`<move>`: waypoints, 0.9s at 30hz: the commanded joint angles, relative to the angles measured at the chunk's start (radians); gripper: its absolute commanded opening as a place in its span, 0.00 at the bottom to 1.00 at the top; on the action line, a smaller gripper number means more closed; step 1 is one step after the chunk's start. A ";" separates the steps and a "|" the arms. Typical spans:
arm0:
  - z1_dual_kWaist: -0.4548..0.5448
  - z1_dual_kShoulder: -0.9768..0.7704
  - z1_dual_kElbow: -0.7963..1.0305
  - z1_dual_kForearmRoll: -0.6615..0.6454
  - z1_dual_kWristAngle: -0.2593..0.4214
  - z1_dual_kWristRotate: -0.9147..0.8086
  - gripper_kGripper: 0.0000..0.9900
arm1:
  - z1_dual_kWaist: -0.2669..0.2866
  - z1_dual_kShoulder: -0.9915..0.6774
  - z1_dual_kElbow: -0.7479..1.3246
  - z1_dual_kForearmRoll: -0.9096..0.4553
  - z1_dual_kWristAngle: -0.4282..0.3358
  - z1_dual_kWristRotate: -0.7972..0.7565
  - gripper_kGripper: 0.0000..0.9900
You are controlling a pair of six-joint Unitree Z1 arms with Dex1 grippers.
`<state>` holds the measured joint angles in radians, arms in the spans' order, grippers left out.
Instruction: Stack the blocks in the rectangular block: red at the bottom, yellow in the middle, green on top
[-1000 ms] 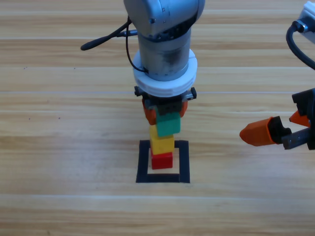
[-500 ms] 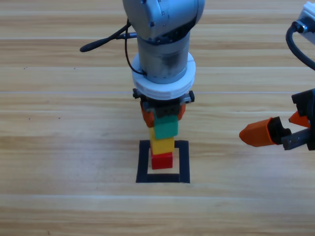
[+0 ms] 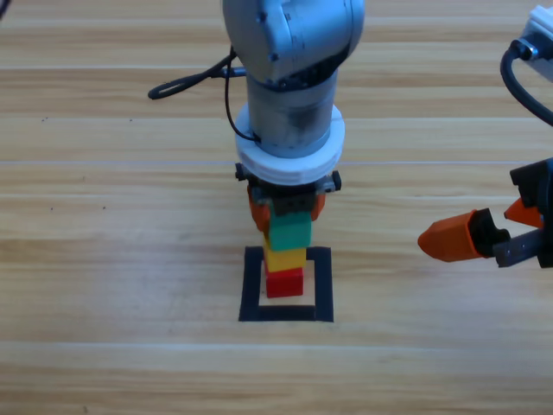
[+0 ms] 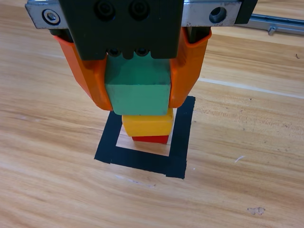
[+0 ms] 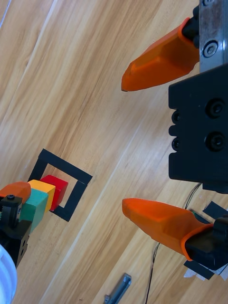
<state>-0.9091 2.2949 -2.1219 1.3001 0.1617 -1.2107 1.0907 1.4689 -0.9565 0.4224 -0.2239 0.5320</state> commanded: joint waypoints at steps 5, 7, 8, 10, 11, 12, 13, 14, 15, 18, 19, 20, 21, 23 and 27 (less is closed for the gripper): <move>-0.002 0.058 0.017 0.001 -0.005 0.008 0.07 | -0.006 0.039 0.027 -0.013 0.008 -0.006 1.00; -0.001 0.057 0.017 0.001 -0.005 0.010 0.09 | -0.006 0.039 0.027 -0.013 0.008 -0.006 1.00; -0.001 0.057 0.016 0.001 -0.005 0.010 0.11 | -0.006 0.039 0.027 -0.013 0.009 -0.006 1.00; -0.002 0.055 0.011 -0.002 -0.005 0.016 0.17 | -0.006 0.039 0.027 -0.013 0.009 -0.006 1.00; -0.001 0.054 0.008 -0.004 -0.005 0.017 0.23 | -0.006 0.039 0.027 -0.013 0.009 -0.006 1.00; -0.001 0.052 0.006 -0.005 -0.007 0.017 0.30 | -0.006 0.039 0.027 -0.013 0.009 -0.007 1.00; -0.002 0.049 0.003 -0.005 -0.007 0.017 0.39 | -0.006 0.041 0.027 -0.013 0.009 -0.007 1.00; -0.002 0.048 -0.001 -0.005 -0.007 0.019 0.46 | -0.006 0.039 0.027 -0.013 0.011 -0.007 1.00; -0.002 0.048 -0.007 -0.005 -0.007 0.020 0.55 | -0.006 0.041 0.027 -0.013 0.011 -0.007 1.00; -0.002 0.048 -0.017 -0.004 -0.011 0.022 0.87 | -0.006 0.041 0.027 -0.013 0.011 -0.009 1.00; -0.002 0.046 -0.015 -0.004 -0.011 0.022 0.90 | -0.006 0.039 0.027 -0.013 0.014 -0.009 1.00; -0.002 0.044 -0.013 -0.004 -0.011 0.022 0.91 | -0.006 0.041 0.027 -0.013 0.014 -0.009 1.00; -0.002 0.040 -0.012 -0.004 -0.011 0.022 0.91 | -0.006 0.039 0.027 -0.013 0.014 -0.010 1.00; -0.002 0.037 -0.012 -0.004 -0.011 0.023 0.93 | -0.006 0.039 0.028 -0.013 0.014 -0.010 1.00; -0.002 0.020 -0.012 -0.002 -0.007 0.023 0.93 | -0.006 0.039 0.027 -0.013 0.014 -0.010 1.00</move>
<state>-0.9090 2.2948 -2.1415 1.3000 0.1575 -1.1971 1.0906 1.4691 -0.9565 0.4224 -0.2155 0.5277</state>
